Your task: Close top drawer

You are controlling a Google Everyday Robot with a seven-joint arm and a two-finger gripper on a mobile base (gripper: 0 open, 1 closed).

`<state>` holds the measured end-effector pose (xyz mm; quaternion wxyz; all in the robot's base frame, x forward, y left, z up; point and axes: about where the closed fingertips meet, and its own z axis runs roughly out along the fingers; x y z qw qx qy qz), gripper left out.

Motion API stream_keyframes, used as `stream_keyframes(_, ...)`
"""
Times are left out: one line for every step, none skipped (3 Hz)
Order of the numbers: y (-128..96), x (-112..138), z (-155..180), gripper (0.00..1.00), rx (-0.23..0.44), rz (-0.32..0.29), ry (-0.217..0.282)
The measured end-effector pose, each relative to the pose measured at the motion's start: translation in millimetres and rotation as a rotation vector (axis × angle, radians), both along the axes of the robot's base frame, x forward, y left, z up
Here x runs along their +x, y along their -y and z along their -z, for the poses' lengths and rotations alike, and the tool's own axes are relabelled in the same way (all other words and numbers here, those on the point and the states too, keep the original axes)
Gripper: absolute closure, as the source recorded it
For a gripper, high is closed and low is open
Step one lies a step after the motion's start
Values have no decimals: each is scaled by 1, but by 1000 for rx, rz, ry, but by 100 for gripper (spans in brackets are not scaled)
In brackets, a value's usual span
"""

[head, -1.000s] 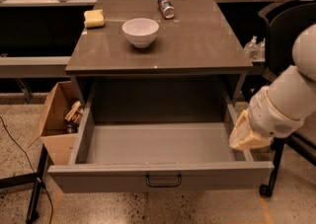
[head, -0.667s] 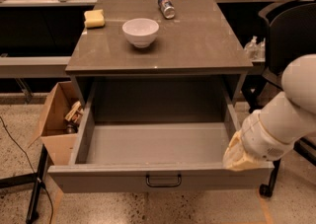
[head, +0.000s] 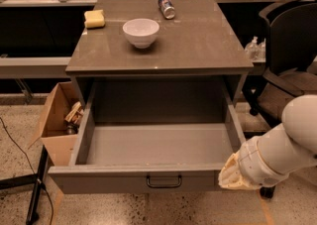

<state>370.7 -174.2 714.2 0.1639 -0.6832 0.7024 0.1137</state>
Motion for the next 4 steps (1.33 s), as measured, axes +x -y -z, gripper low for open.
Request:
stream_keyframes(4,7,12,100,-9,28,89)
stream_keyframes(14,19,26,100,-53,45,184)
stream_keyframes(30,29,32,100,-98,49,265)
stream_keyframes(34,49,30,100,-141,53,352)
